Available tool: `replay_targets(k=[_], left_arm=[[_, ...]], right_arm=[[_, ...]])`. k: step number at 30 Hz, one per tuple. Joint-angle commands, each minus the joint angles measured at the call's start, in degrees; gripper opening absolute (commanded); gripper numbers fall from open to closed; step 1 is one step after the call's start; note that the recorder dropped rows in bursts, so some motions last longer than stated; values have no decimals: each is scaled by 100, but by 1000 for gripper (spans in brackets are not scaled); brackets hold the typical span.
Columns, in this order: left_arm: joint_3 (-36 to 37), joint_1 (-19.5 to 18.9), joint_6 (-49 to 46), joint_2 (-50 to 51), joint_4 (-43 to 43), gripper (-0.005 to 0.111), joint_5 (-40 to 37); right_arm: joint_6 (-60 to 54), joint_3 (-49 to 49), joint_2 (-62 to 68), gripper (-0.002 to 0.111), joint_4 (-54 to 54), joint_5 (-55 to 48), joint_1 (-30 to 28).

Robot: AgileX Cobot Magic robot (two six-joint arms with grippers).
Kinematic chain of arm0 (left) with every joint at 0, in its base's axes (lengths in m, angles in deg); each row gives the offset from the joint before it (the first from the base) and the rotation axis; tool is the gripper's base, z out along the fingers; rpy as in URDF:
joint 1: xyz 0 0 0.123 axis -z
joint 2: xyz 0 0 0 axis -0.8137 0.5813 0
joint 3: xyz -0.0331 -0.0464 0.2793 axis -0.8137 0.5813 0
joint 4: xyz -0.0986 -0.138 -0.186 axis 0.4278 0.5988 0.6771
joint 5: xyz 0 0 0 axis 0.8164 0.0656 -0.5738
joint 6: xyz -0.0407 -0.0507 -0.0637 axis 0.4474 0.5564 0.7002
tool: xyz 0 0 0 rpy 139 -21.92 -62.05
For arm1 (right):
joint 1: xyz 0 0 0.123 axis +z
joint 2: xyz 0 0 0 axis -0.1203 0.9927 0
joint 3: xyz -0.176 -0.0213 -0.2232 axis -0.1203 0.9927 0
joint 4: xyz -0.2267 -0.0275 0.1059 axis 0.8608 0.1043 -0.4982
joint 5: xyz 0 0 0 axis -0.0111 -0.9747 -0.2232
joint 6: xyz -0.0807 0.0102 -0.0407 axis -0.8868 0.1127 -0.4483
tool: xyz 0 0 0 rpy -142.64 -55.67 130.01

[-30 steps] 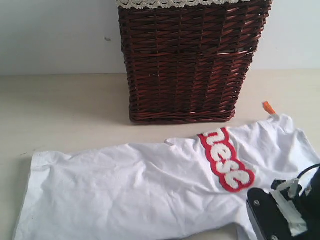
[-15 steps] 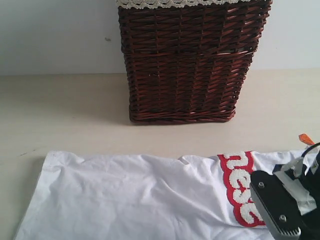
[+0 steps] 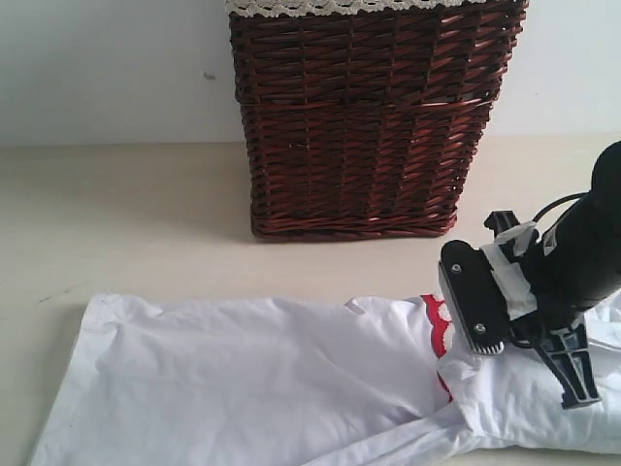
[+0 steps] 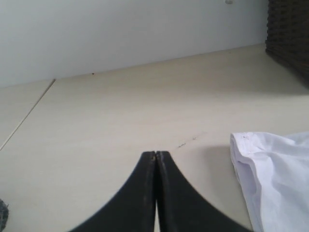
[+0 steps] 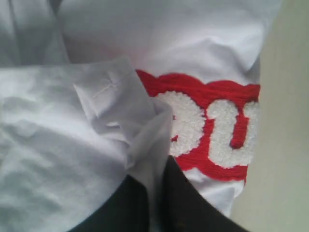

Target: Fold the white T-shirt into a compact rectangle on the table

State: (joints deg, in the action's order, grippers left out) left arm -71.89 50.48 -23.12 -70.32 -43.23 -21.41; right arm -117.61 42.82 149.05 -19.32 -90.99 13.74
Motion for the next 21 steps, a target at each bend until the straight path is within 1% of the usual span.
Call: replay_targets(k=[1, 3, 5, 8, 13, 15, 18, 21], left_arm=[[19, 0, -6, -36, 17, 1, 48], [19, 0, -6, -36, 17, 1, 48], [19, 0, -6, -36, 17, 1, 48], [19, 0, -6, -36, 17, 1, 48], [19, 0, -6, -36, 17, 1, 48], [19, 0, -6, -36, 17, 1, 48], [19, 0, -6, -36, 17, 1, 48], [19, 0, -6, -36, 17, 1, 48]], right_arm=[[573, -46, 262, 0, 44, 1019, -29], [731, -46, 345, 0, 44, 1302, -29], [743, -46, 444, 4, 44, 1333, -29], [743, -46, 587, 18, 44, 1168, -29], [743, -46, 735, 50, 32, 1089, -29], [769, -46, 759, 59, 32, 1219, -29], [1058, -46, 759, 65, 23, 1441, -29], [1412, -46, 598, 65, 23, 1525, -29]])
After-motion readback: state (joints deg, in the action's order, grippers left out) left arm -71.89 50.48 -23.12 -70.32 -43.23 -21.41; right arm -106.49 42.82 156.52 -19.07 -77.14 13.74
